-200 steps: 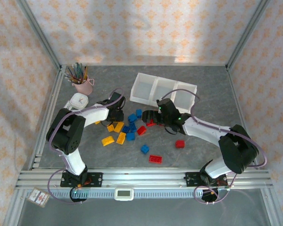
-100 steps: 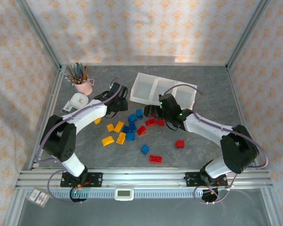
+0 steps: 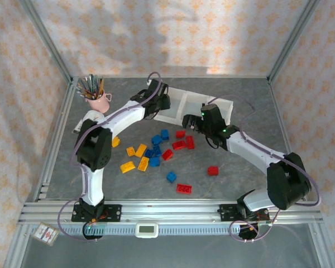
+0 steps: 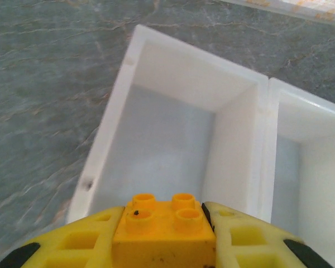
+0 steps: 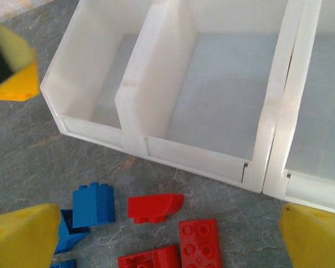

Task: Sort the legos into containers by color
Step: Place the lego in the container.

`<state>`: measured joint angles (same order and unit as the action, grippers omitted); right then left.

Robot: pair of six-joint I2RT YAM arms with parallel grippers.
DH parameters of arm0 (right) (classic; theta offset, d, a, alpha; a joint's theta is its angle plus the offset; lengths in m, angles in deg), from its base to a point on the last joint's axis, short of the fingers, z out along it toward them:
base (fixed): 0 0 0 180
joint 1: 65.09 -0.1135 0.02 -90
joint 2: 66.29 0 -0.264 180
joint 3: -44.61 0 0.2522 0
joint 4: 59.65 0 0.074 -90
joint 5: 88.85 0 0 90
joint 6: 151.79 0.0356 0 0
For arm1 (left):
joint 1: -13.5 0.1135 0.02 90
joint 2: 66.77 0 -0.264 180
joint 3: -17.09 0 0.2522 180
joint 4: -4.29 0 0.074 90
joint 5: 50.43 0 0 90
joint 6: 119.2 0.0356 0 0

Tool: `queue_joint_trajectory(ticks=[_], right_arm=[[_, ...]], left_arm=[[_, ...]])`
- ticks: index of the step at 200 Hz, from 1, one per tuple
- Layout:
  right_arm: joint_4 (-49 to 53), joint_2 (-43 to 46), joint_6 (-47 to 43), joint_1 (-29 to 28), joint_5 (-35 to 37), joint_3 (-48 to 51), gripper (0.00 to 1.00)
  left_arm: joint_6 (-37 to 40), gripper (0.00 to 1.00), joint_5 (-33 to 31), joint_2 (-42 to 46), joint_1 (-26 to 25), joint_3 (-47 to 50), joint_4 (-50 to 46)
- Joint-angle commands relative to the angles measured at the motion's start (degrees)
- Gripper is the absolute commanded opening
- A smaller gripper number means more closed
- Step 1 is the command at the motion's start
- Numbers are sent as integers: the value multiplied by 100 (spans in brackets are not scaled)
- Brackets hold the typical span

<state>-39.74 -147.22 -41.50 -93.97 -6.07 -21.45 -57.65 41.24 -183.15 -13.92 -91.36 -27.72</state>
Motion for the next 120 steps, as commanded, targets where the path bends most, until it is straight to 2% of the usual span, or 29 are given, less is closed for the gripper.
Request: queue_joint_trajectory(ticks=[1, 23, 54, 102, 120], right_arm=[[-265, 101, -172, 32, 102, -245, 100], [-310, 69, -227, 32, -4, -284, 100], [-212, 67, -328, 32, -80, -378, 100], [-219, 288, -471, 32, -300, -325, 100], [-125, 327, -503, 32, -486, -369, 100]], left_arm=[[156, 22, -122, -501, -86, -712, -101], [276, 26, -329, -1022, -87, -1396, -355], [379, 40, -263, -1408, -83, -2019, -627], [375, 53, -193, -1107, -85, -2084, -748], [349, 55, -188, -916, -88, -2096, -938]])
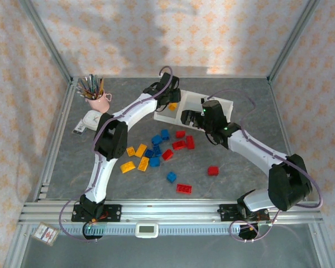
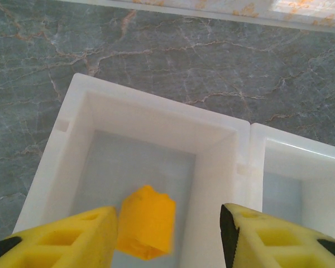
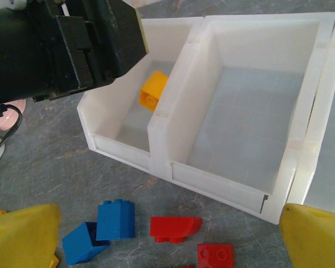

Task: Sort the legos into containers by color
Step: Place the lego in the container, then pick up the lego from the middle-left of the table.

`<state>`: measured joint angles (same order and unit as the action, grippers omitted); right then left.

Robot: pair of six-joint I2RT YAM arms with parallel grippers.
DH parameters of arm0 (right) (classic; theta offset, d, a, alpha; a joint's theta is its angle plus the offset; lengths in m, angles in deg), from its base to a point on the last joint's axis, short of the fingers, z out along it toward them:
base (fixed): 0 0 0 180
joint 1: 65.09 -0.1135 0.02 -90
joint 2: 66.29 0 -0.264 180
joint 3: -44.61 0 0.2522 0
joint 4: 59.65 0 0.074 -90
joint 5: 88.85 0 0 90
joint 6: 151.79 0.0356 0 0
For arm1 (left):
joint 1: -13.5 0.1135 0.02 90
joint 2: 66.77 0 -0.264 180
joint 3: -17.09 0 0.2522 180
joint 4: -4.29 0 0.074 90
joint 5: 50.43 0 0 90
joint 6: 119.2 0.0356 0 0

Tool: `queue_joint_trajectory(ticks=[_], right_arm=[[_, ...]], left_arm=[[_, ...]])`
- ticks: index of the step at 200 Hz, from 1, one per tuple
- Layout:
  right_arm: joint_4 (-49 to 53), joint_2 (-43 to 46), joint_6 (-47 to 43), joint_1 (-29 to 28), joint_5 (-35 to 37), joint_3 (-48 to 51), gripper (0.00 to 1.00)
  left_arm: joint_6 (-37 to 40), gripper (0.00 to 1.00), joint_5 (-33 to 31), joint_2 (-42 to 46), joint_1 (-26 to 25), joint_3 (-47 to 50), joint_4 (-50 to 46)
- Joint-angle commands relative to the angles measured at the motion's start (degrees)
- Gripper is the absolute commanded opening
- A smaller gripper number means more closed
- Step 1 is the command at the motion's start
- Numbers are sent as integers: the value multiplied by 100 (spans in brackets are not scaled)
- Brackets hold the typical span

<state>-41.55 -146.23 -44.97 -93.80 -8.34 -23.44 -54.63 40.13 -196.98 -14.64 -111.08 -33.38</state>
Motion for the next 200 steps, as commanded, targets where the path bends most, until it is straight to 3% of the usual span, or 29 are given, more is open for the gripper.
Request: queue_joint_trajectory(ticks=[1, 23, 53, 79, 109, 147, 200], right_arm=[[58, 231, -149, 14, -274, -170, 100], [124, 302, -97, 6, -590, -163, 100], [198, 417, -119, -111, -794, -82, 100], [310, 444, -111, -259, -902, -47, 100], [375, 462, -37, -522, -1035, 55, 100], [136, 413, 115, -847, -1188, 334, 100], [-335, 359, 411, -1208, -1186, 686, 100]], left_arm=[[47, 55, -70, 482, -12, -121, -384], [-157, 58, -19, 1011, -15, 227, -521], [-570, 62, -145, 2362, -16, 1739, -78], [-865, 68, -590, 3506, -9, 2959, -62], [-1285, 77, -1317, 4549, -5, 3816, -782], [-1956, 86, -1763, 5956, 13, 5386, -1023], [-2524, 95, -1698, 6886, 760, 6932, -1091]])
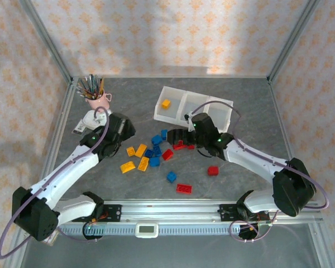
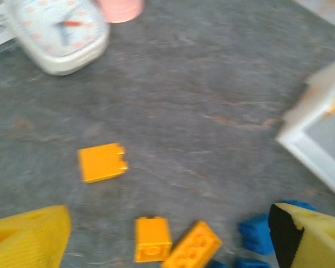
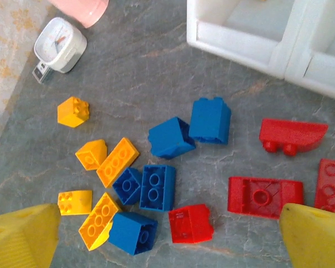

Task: Sort the legos into containers by color
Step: Pick up the lego from the middle-left of the table.

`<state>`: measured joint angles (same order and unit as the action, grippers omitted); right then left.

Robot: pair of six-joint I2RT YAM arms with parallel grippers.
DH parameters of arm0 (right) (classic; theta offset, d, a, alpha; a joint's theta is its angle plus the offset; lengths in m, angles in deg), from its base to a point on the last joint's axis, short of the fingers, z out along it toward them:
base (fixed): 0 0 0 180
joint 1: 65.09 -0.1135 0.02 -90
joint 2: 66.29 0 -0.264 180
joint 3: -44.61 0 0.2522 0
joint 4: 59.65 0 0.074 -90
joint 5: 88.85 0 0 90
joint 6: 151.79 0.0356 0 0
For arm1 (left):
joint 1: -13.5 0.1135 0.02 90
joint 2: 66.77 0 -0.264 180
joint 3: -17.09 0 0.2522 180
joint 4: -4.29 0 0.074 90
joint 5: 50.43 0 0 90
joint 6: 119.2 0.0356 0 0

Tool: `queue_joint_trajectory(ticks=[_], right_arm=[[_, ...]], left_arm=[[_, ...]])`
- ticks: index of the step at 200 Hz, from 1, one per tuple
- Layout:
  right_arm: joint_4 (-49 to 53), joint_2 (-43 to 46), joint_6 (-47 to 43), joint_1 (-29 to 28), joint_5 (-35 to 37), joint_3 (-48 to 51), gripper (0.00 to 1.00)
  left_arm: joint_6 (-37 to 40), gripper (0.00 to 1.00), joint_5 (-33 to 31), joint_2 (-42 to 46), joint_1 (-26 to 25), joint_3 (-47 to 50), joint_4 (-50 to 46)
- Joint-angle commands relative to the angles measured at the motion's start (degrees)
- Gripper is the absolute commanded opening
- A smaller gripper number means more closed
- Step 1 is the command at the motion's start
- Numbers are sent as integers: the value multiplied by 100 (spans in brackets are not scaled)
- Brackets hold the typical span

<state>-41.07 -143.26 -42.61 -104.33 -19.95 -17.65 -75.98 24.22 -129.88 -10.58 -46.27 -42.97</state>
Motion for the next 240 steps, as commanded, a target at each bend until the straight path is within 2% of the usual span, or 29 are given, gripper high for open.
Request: queue_joint_trajectory(ticks=[1, 25, 53, 68, 111, 174, 196, 240], right_arm=[[-384, 56, 179, -159, -26, 105, 100], [-390, -58, 195, -265, 74, 94, 100], [-464, -167, 271, -363, -7, 126, 100], [-464, -209, 260, -378, -10, 125, 100], [-352, -212, 100, -381, 174, 94, 100], [-314, -291, -2, -374, 127, -13, 100], [-365, -349, 52, -377, 46, -44, 100], [-359, -521, 71, -373, 76, -184, 100]], left_arm=[[-391, 95, -99, 176, 370, 469, -118], [-397, 98, -20, 118, 667, 752, 73], [-458, 99, -94, -132, 782, 760, 41], [-336, 99, 290, -213, 818, 976, 552], [-251, 99, 351, -1114, 856, 616, 732], [-165, 91, 346, -2252, 887, 39, 854], [-147, 86, 193, -2475, 909, -28, 832], [-166, 82, 171, -2723, 991, 48, 938]])
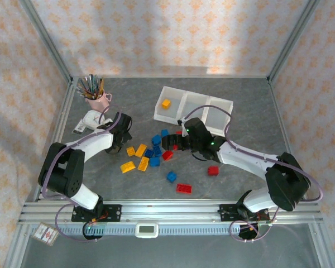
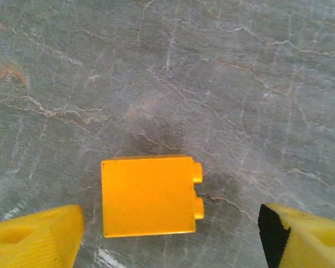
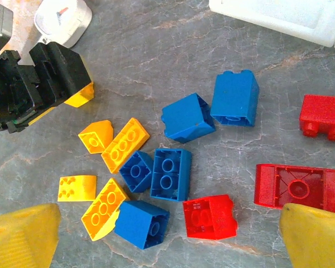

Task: Sort the legos into containers by color
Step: Pick up the lego from the middle-left of the table.

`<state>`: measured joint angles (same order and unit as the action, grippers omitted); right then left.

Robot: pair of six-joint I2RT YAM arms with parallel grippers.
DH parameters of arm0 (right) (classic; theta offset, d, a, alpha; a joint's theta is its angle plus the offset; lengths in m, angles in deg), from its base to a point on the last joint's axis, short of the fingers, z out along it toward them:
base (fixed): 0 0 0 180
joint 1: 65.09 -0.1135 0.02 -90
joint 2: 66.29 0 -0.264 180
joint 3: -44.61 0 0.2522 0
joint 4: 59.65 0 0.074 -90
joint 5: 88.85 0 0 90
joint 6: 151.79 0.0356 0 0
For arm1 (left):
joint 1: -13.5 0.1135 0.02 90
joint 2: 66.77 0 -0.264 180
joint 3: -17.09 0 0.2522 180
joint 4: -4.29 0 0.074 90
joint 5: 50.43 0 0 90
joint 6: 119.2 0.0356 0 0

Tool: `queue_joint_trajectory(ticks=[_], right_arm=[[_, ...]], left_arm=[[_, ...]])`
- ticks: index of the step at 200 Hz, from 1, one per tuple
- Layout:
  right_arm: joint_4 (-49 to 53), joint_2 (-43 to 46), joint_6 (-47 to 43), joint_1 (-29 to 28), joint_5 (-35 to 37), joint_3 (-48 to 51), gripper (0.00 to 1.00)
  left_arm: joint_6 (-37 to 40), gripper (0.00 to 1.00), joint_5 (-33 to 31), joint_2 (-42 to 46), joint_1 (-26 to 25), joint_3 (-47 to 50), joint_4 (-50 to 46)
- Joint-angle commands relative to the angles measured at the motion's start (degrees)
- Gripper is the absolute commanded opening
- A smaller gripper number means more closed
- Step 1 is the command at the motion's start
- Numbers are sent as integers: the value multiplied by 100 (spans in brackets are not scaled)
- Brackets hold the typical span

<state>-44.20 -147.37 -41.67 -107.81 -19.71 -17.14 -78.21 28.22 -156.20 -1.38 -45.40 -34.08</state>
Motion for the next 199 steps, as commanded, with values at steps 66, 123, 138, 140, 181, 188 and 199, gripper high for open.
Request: queue_joint_trajectory(ticks=[66, 123, 138, 140, 181, 188, 199], right_arm=[[39, -347, -99, -27, 70, -478, 100], [119, -313, -160, -26, 109, -596, 100], [171, -295, -190, -13, 109, -641, 100], [175, -292, -194, -16, 109, -653, 100], [405, -62, -280, 73, 316, -819, 100], [426, 24, -280, 113, 383, -813, 100], [452, 175, -287, 212, 452, -779, 100]], left_arm=[[318, 61, -2, -286, 125, -107, 355], [365, 47, 44, -268, 125, -66, 351], [390, 44, 37, -217, 117, -63, 299], [392, 43, 37, -207, 121, -59, 287], [454, 38, 176, 83, 82, -177, 163], [454, 37, 235, 153, 53, -242, 140], [454, 36, 306, 266, -45, -369, 99]])
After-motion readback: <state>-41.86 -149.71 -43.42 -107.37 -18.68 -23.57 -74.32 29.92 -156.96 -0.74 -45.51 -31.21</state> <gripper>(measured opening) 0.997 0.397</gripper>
